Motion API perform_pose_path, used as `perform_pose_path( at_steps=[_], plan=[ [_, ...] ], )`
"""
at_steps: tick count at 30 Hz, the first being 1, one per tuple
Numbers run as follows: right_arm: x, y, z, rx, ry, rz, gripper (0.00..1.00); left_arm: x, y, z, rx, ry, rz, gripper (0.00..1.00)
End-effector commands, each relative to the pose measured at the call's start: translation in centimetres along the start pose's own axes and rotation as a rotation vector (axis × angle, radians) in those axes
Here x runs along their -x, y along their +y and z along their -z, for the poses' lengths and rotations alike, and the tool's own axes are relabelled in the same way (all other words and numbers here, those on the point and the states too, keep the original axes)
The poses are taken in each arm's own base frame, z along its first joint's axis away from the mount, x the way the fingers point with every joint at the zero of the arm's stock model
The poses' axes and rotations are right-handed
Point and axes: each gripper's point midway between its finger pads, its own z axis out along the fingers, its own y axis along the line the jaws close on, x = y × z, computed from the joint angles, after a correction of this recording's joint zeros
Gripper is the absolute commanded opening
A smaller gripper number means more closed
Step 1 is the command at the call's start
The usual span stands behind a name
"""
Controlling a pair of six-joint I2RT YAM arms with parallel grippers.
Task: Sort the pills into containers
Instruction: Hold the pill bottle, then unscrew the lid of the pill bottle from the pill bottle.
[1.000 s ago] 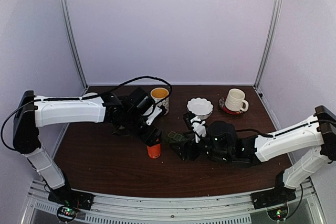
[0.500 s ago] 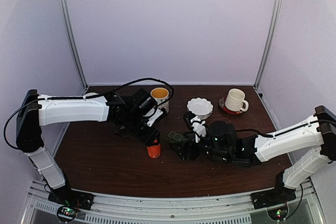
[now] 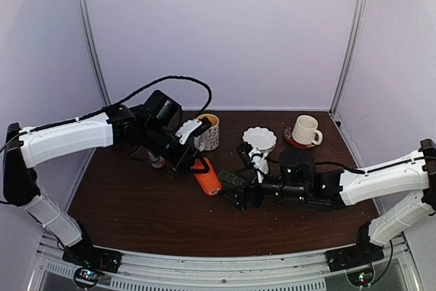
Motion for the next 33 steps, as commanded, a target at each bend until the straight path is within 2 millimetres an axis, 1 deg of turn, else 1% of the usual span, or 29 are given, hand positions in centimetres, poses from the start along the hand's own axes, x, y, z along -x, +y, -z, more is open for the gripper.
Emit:
perform_pose_path(
  at_steps=[1,4,6,9,11,14,17,23,25,27,30,32,33],
  plan=[
    [3.3,4.0,1.8,0.246,-0.028,0.032,1.00,3.0,-5.9,4.7,-0.294,-0.130,-0.174,0.37],
    [4.3,5.5,2.8,0.371,-0.023,0.021,1.00,3.1,-7.6,6.8,-0.362,-0.156,-0.260,0.36],
    [5.1,5.9,2.9,0.396,-0.018,0.022,1.00,3.1,-8.6,8.1,-0.402,-0.182,-0.310,0.36],
    [5.3,6.8,2.9,0.447,0.008,0.036,0.99,3.0,-9.8,9.7,-0.449,-0.216,-0.360,0.36],
    [5.5,7.6,2.8,0.494,0.023,0.039,0.95,3.1,-10.5,10.4,-0.482,-0.238,-0.400,0.36],
    [5.8,8.4,2.6,0.536,0.027,0.037,0.87,3.0,-10.9,10.8,-0.502,-0.245,-0.415,0.36],
    [6.1,8.8,2.5,0.559,0.027,0.038,0.85,2.7,-11.3,10.8,-0.534,-0.241,-0.423,0.36],
    [6.0,9.2,2.0,0.579,0.040,0.034,0.63,2.6,-11.4,10.8,-0.546,-0.241,-0.432,0.35],
    [6.0,9.2,1.8,0.579,0.041,0.032,0.50,2.7,-11.4,10.7,-0.544,-0.241,-0.432,0.35],
    [6.1,9.1,1.6,0.565,0.039,0.034,0.40,2.8,-11.1,10.5,-0.527,-0.237,-0.423,0.35],
    [6.1,8.4,1.4,0.506,0.028,0.051,0.31,3.1,-10.4,9.8,-0.486,-0.227,-0.386,0.35],
    [6.1,7.4,1.1,0.416,0.021,0.076,0.26,3.4,-9.5,9.0,-0.449,-0.203,-0.309,0.35],
    [6.1,6.5,0.8,0.348,0.016,0.091,0.24,3.5,-9.2,8.6,-0.444,-0.185,-0.268,0.36]
  ],
)
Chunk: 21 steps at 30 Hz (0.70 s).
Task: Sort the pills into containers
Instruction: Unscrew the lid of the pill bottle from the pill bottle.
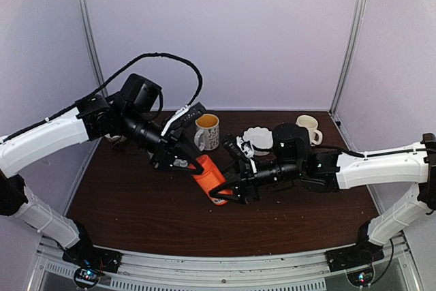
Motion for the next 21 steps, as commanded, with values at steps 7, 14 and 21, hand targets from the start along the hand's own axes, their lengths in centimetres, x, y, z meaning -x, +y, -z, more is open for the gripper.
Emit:
perform_pose_path(
  at_steps=[7,14,21],
  plan=[
    [1.4,-7.1,4.3,-0.729,-0.034,0.178,0.11,1.0,6.2,-0.5,0.189,-0.029,0.399,0.28],
    [2.5,-7.8,7.3,-1.017,-0.091,0.296,0.10,1.7,7.6,-0.4,0.204,-0.107,0.488,0.42],
    [1.5,-5.1,5.0,-0.764,-0.085,0.297,0.11,4.5,5.3,2.8,0.195,-0.267,0.227,0.96]
  ],
)
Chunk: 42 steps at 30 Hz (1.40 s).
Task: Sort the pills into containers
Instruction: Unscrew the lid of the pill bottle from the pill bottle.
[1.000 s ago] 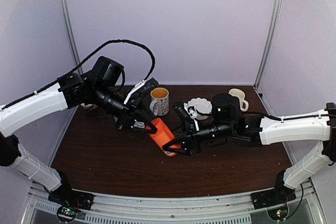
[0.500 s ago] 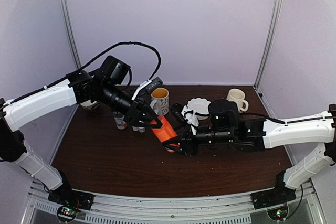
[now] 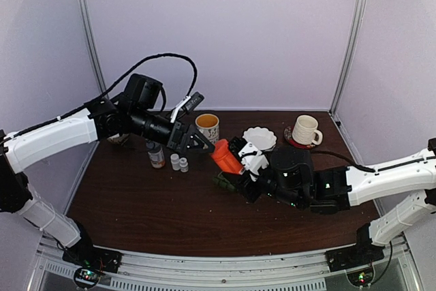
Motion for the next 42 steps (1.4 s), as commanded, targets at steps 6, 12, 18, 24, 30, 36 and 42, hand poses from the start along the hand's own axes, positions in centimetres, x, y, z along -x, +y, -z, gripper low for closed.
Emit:
perform_pose_path(
  at_steps=[6,12,18,24,30,36,42],
  plan=[
    [3.1,4.1,3.1,0.480,-0.091,-0.192,0.11,0.5,-4.8,5.4,-0.115,-0.255,-0.596,0.98],
    [5.3,6.4,5.3,0.855,-0.091,-0.327,0.14,-2.7,-6.1,6.7,-0.117,-0.374,-1.002,0.97],
    [6.2,8.2,6.2,0.999,-0.056,-0.327,0.15,-2.4,-6.9,7.6,-0.085,-0.438,-1.129,0.98],
    [6.3,9.0,5.5,1.040,-0.030,-0.316,0.15,-3.4,-8.8,7.3,-0.250,-0.381,-1.207,0.97],
    [6.3,9.6,5.2,1.078,-0.003,-0.297,0.15,-6.5,-10.0,7.3,-0.456,-0.255,-1.216,0.94],
    [5.8,10.2,4.4,1.089,0.036,-0.280,0.15,-6.7,-9.5,6.1,-0.507,-0.173,-1.157,0.85],
    [5.9,10.3,3.9,1.084,0.041,-0.282,0.15,-6.6,-9.2,5.5,-0.486,-0.153,-1.156,0.81]
  ],
)
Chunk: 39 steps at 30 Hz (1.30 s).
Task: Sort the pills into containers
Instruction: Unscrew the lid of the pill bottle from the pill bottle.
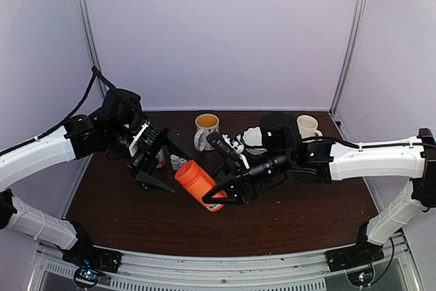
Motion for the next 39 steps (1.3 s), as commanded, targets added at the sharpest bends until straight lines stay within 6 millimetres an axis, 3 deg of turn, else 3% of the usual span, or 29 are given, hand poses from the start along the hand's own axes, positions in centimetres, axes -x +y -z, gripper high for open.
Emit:
perform_pose_path(
  at_steps=[1,3,6,8,14,20,24,27,29,32,34,39],
  plan=[
    [1.3,0.5,-0.2,0.020,-0.014,0.036,0.15,0.8,-0.1,-0.1,-0.015,0.001,-0.027,0.80],
    [1.3,0.3,-0.3,0.009,-0.013,0.035,0.14,0.8,-0.1,-0.1,-0.023,0.007,-0.023,0.72],
    [1.1,-0.4,-0.3,-0.030,-0.006,0.034,0.12,0.6,-0.1,-0.1,-0.028,0.018,-0.011,0.45],
    [1.1,-0.9,-0.2,-0.056,-0.006,0.037,0.12,0.5,0.0,-0.2,-0.030,0.024,0.000,0.35],
    [1.5,-2.3,0.4,-0.165,-0.022,0.046,0.11,0.0,0.5,-0.3,-0.010,0.054,0.027,0.38],
    [2.4,-6.2,4.5,-0.587,-0.079,0.139,0.07,0.1,3.9,-0.3,0.127,0.069,0.222,0.37],
    [2.6,-8.0,8.0,-0.934,-0.075,0.244,0.02,0.0,8.2,0.5,0.333,0.085,0.499,0.37],
    [3.0,-8.5,10.2,-1.124,-0.092,0.309,0.00,-0.3,9.7,0.3,0.340,0.075,0.794,0.23],
    [3.5,-8.6,11.6,-1.235,-0.123,0.336,0.00,-0.6,10.3,0.0,0.350,0.051,0.920,0.20],
    [3.7,-8.5,12.6,-1.376,-0.113,0.413,0.00,-2.0,11.3,0.5,0.453,0.019,1.060,0.27],
    [3.5,-8.4,13.2,-1.493,-0.082,0.473,0.00,-2.0,11.1,0.0,0.417,-0.005,1.099,0.28],
    [2.6,-8.6,12.5,-1.596,-0.001,0.559,0.00,-2.0,11.3,-0.1,0.412,-0.036,1.118,0.33]
  ],
)
